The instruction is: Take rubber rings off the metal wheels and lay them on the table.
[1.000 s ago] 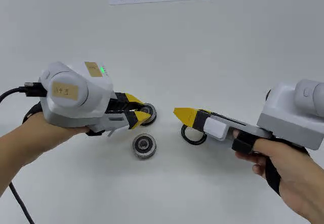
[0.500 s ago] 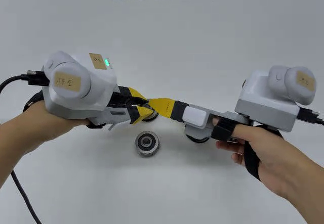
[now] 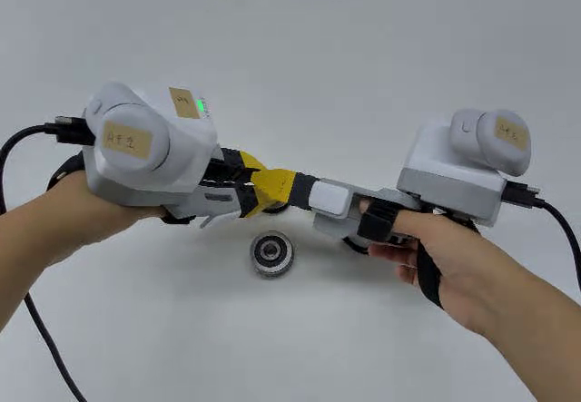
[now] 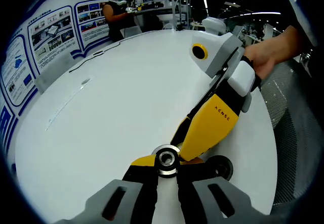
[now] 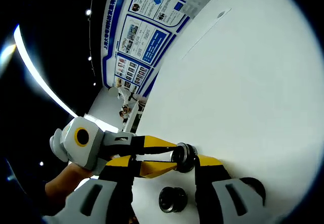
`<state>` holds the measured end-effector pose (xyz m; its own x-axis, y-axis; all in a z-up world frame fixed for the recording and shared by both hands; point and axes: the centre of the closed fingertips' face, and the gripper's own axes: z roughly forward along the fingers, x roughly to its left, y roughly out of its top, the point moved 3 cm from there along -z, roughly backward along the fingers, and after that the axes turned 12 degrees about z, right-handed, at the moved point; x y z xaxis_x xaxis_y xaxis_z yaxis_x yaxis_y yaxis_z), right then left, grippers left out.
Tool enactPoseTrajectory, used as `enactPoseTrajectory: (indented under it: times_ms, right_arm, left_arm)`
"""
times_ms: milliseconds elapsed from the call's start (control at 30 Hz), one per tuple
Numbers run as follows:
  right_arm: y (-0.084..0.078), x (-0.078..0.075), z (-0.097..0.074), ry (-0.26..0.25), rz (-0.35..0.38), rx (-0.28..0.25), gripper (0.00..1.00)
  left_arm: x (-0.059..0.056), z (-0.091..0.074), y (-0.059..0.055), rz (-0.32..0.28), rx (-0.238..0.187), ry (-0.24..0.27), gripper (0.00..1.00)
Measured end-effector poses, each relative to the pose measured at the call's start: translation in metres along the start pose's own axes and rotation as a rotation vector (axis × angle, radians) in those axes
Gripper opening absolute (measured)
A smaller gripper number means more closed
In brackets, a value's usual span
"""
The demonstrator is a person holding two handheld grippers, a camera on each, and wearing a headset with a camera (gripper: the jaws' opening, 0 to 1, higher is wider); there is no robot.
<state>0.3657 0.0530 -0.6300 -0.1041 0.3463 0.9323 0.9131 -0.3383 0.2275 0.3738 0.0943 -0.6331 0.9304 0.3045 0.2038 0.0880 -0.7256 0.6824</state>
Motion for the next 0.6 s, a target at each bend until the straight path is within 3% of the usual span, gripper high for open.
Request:
enactPoseTrajectory:
  times_ms: [600]
  right_arm:
    - [-0.0029,0.0006,-0.0049,0.018,0.031,0.013,0.43]
  left_arm:
    - [0.0001,0.0003,0.0005,-0.005,0.002,0.005,0.13]
